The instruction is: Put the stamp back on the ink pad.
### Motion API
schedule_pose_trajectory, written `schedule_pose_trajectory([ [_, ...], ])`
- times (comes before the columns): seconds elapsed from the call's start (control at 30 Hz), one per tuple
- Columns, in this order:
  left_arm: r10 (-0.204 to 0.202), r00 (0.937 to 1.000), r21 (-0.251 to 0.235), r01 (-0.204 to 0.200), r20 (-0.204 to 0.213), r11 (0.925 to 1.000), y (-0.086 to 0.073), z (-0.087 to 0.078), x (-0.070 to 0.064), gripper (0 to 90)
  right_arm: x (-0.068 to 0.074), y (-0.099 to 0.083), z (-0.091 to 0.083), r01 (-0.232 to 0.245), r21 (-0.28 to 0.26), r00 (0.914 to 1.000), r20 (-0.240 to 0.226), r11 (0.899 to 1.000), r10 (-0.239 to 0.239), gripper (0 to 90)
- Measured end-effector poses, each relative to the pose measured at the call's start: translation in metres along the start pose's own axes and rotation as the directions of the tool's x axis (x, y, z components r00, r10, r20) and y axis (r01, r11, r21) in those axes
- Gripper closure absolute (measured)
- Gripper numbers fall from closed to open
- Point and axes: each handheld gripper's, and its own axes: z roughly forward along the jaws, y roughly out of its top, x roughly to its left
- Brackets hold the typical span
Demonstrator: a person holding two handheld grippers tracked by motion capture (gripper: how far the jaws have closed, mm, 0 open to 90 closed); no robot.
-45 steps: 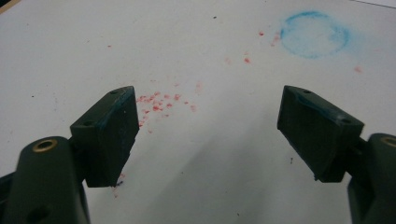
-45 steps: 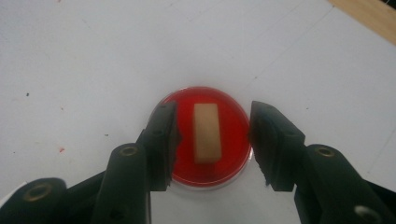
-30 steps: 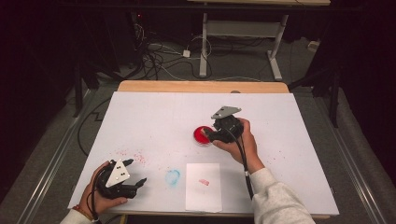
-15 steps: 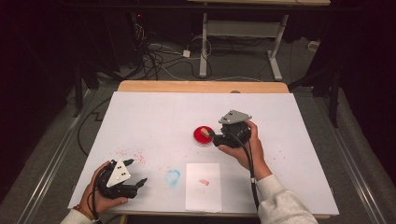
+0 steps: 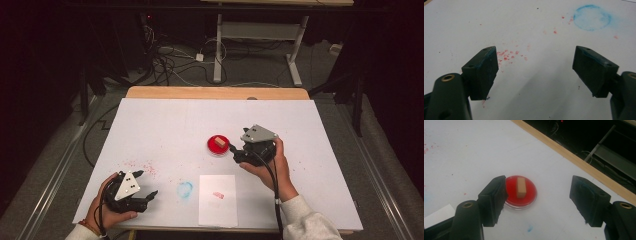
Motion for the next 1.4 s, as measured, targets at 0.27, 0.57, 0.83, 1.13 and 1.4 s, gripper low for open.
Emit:
schedule_pose_trajectory([
  [0.27,0.002,1.0,-0.002,-0.002,-0.001,1.0,0.0,0.0,0.0,20.0,0.004,-0.004,-0.019,0.016,-0.051,0.9999,-0.002,0.999,-0.016,29.8],
  [0.57,0.005,1.0,-0.004,-0.005,-0.003,1.0,0.001,-0.001,-0.001,19.9,0.009,-0.008,-0.036,0.053,-0.069,0.9985,0.02,0.996,-0.052,29.0],
  [0.83,0.007,1.0,-0.003,-0.008,-0.003,1.0,0.001,-0.001,-0.001,19.9,0.01,-0.018,-0.049,0.061,-0.083,0.998,0.022,0.995,-0.059,27.5],
  [1.13,0.01,0.9999,0.001,-0.01,-0.005,0.9999,0.001,-0.001,-0.001,19.9,0.009,-0.033,-0.062,0.047,-0.101,0.9988,0.017,0.994,-0.046,25.3],
  [1.4,0.012,0.9999,0.004,-0.012,-0.005,0.9999,0.001,0.0,-0.001,19.9,0.007,-0.049,-0.071,0.062,-0.092,0.9975,0.04,0.994,-0.058,25.4],
])
